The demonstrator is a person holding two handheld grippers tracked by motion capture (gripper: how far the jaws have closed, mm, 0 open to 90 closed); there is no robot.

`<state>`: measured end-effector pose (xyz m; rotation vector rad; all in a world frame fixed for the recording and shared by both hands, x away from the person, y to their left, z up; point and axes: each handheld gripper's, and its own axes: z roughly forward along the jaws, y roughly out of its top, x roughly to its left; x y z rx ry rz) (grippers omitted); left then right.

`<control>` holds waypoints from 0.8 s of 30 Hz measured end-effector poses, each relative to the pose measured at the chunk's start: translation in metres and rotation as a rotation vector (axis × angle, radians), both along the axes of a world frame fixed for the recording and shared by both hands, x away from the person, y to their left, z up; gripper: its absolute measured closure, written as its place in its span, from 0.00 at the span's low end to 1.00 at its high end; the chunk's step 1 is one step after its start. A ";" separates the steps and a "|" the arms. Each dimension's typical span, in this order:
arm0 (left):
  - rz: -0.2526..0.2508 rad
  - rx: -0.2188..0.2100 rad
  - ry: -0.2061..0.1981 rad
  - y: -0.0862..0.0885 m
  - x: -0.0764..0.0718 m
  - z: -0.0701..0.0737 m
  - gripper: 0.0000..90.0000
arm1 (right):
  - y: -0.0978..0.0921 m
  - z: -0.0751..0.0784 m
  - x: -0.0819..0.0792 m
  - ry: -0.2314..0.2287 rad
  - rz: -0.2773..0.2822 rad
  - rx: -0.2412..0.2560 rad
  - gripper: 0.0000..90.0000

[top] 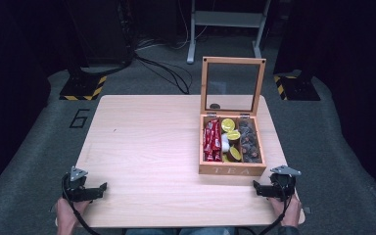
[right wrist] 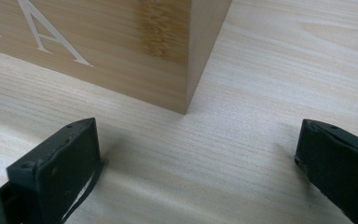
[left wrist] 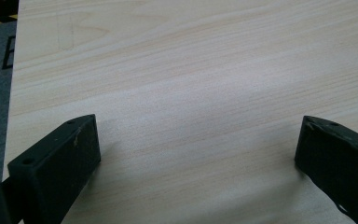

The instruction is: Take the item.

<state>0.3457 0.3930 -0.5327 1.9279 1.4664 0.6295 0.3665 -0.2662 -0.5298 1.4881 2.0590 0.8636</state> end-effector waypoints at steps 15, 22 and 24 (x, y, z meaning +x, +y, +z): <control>-0.062 -0.057 -0.024 -0.019 0.003 0.018 0.00 | -0.001 0.000 0.000 -0.007 0.037 -0.001 0.00; -0.100 -0.080 -0.038 -0.032 0.011 0.033 0.00 | -0.001 0.000 0.001 -0.006 0.043 0.000 0.00; -0.110 -0.081 -0.045 -0.036 0.012 0.038 0.00 | -0.002 0.000 0.001 -0.008 0.048 0.003 0.00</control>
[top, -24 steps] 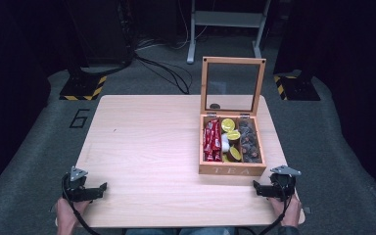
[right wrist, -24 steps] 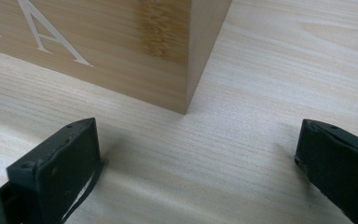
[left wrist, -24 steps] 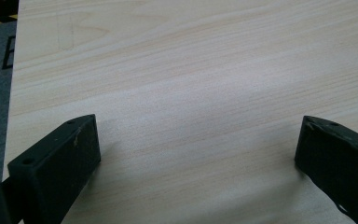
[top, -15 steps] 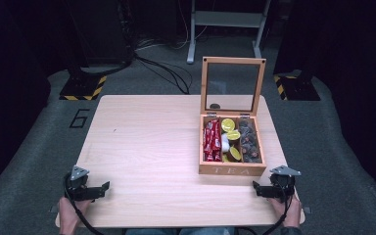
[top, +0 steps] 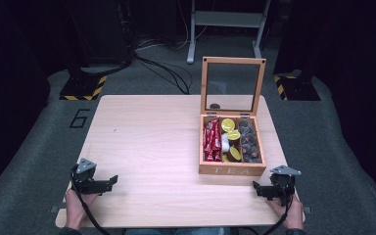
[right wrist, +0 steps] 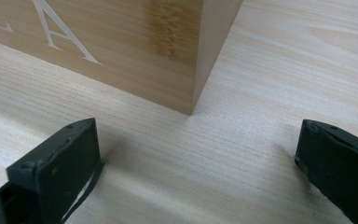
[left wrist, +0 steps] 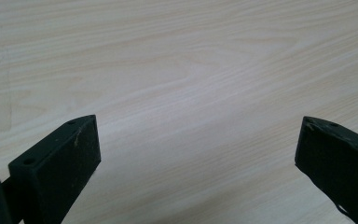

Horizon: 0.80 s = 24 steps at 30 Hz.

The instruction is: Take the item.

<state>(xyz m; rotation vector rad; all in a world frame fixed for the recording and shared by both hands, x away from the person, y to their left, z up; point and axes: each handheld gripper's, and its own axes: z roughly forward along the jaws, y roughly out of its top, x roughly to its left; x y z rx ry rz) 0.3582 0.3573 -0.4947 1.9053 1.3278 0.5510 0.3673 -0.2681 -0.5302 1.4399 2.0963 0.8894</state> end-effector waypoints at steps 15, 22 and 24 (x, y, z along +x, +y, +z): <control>-0.097 -0.004 -0.055 -0.041 0.017 0.037 0.00 | -0.002 0.000 0.000 0.001 0.008 -0.003 0.00; -0.167 -0.004 -0.061 -0.066 0.027 0.051 0.00 | -0.001 0.000 -0.001 0.007 0.004 -0.002 0.00; -0.178 -0.005 -0.066 -0.071 0.029 0.053 0.00 | -0.001 0.000 -0.001 0.007 0.003 -0.002 0.00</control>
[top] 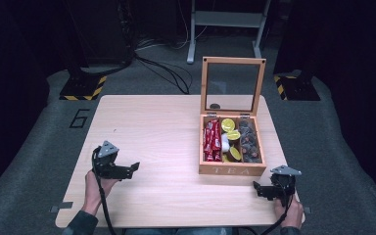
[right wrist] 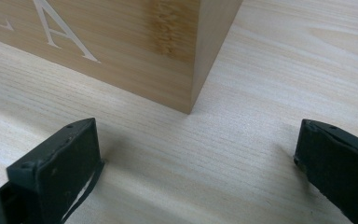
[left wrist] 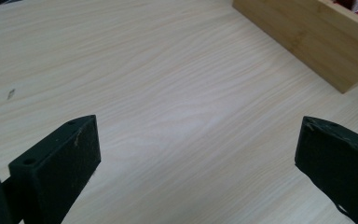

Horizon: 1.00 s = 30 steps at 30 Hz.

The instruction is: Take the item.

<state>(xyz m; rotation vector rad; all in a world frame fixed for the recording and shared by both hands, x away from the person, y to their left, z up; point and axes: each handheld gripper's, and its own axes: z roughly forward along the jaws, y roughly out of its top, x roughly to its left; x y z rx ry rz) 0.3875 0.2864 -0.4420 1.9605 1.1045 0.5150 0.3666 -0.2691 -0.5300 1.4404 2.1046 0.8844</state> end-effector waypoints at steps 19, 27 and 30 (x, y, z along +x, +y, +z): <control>-0.166 0.024 -0.022 -0.075 0.029 0.027 0.00 | 0.002 0.000 0.000 -0.001 -0.018 0.012 0.00; -0.239 0.014 -0.013 -0.113 0.041 0.030 0.00 | 0.001 0.000 0.001 -0.006 -0.010 0.002 0.00; -0.278 0.019 -0.010 -0.131 0.045 0.031 0.00 | 0.001 0.000 0.001 -0.006 -0.011 0.003 0.00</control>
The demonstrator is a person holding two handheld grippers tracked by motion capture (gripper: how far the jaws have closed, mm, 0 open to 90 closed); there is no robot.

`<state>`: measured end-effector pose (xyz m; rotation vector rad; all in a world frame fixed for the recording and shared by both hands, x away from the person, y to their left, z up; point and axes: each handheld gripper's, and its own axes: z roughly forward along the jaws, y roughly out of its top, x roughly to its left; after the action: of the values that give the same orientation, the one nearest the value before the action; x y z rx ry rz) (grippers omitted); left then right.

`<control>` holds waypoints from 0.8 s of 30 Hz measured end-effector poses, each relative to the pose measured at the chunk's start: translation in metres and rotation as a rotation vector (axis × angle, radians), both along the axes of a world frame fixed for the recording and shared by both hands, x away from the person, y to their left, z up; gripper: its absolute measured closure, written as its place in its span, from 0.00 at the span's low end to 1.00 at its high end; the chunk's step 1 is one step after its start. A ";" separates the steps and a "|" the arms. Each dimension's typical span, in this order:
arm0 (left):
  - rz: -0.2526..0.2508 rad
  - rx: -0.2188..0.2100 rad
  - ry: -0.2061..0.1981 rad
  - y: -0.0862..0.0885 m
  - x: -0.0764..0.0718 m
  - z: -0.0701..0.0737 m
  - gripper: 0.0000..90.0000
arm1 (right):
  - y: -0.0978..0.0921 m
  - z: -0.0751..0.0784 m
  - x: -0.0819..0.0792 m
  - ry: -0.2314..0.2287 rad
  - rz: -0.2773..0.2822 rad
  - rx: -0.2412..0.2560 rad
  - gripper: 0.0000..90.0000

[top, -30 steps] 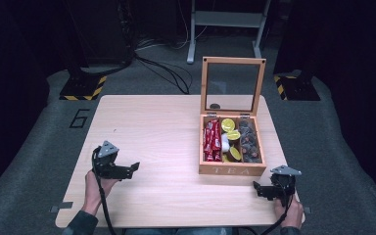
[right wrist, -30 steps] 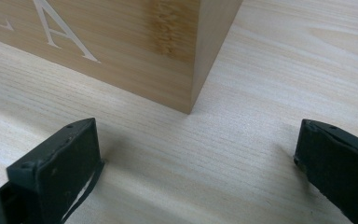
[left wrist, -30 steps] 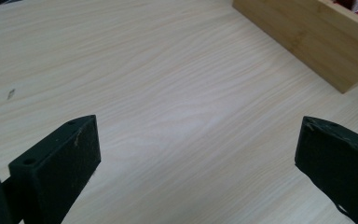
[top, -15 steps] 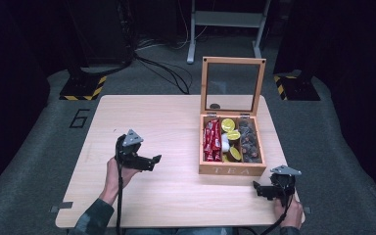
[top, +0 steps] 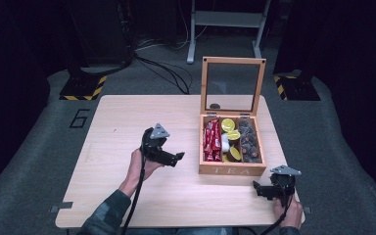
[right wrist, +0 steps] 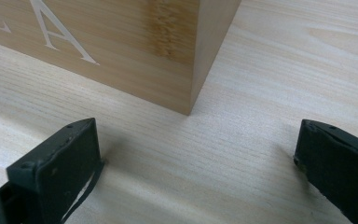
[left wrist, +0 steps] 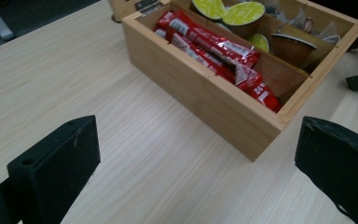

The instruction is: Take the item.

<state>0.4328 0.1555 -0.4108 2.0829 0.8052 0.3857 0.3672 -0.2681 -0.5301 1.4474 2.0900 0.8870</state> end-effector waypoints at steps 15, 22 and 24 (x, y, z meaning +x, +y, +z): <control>-0.096 0.007 0.015 -0.054 0.016 -0.002 0.01 | 0.000 0.000 0.000 0.000 0.000 -0.001 0.00; -0.123 0.012 0.013 -0.074 0.022 -0.004 0.02 | 0.000 0.000 0.000 0.000 0.000 -0.001 0.00; -0.138 0.011 0.024 -0.080 0.024 -0.004 0.02 | 0.000 0.000 0.000 0.000 0.000 0.000 0.00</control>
<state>0.4565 0.0752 -0.4150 2.1425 0.6696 0.2914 0.3672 -0.2681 -0.5301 1.4467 2.0900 0.8870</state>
